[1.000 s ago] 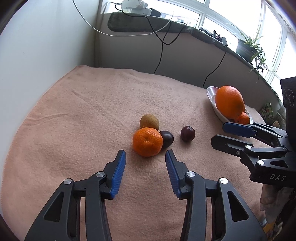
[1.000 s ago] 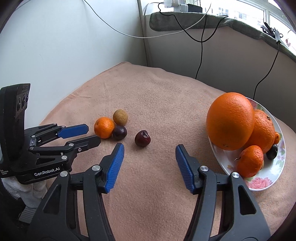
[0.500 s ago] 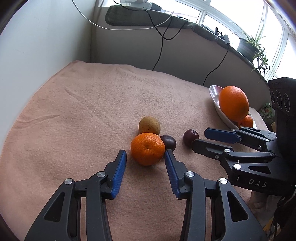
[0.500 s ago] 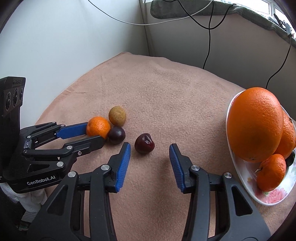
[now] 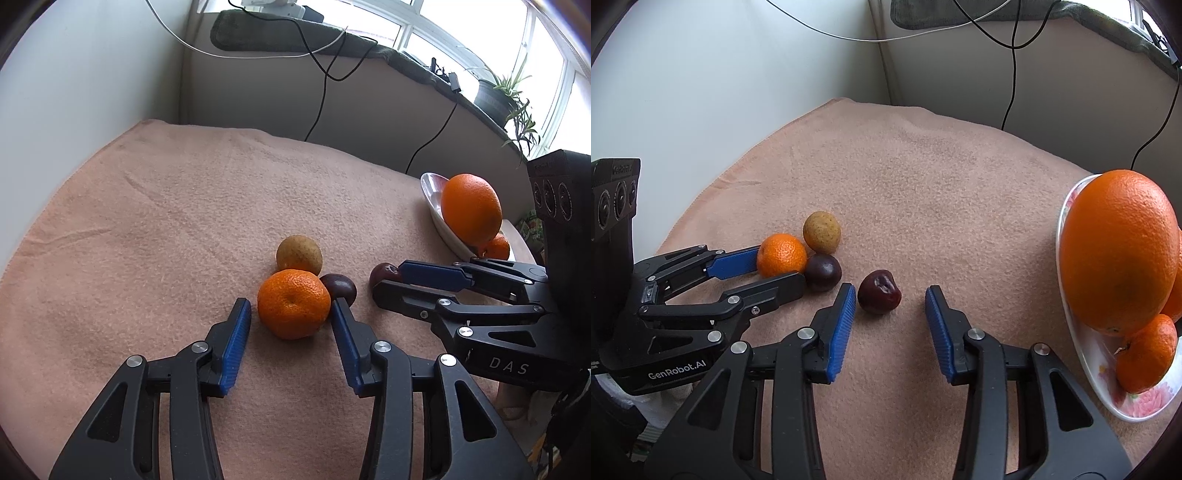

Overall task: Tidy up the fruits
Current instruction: 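Close the left gripper on the mandarin while the right gripper closes on the red cherry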

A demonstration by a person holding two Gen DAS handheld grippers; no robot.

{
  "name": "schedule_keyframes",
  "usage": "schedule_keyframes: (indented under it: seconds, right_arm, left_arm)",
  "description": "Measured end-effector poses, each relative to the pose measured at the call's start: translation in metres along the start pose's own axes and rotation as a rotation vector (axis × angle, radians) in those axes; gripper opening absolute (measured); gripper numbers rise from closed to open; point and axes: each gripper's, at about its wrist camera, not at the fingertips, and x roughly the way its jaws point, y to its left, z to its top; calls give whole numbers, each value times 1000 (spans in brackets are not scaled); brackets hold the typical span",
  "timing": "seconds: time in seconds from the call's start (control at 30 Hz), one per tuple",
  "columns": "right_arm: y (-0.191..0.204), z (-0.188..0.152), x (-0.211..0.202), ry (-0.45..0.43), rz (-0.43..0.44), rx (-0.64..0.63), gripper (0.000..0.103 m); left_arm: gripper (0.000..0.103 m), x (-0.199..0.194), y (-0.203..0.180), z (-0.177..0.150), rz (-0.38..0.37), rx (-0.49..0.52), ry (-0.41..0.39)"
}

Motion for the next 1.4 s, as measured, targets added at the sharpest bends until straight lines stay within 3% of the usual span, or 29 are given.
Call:
schedule_keyframes:
  seconds: [0.07, 0.53, 0.87, 1.4]
  right_arm:
    - [0, 0, 1, 0, -3, -3, 42]
    - [1, 0, 3, -4, -16, -15, 41]
    - [4, 2, 4, 1, 1, -26, 26]
    - [3, -5, -31, -69, 2, -23, 25]
  left_arm:
    - [59, 1, -3, 0, -8, 16, -2]
    - [59, 1, -1, 1, 14, 7, -9]
    - [36, 1, -3, 3, 8, 18, -8]
    - [36, -20, -15, 2, -5, 29, -44]
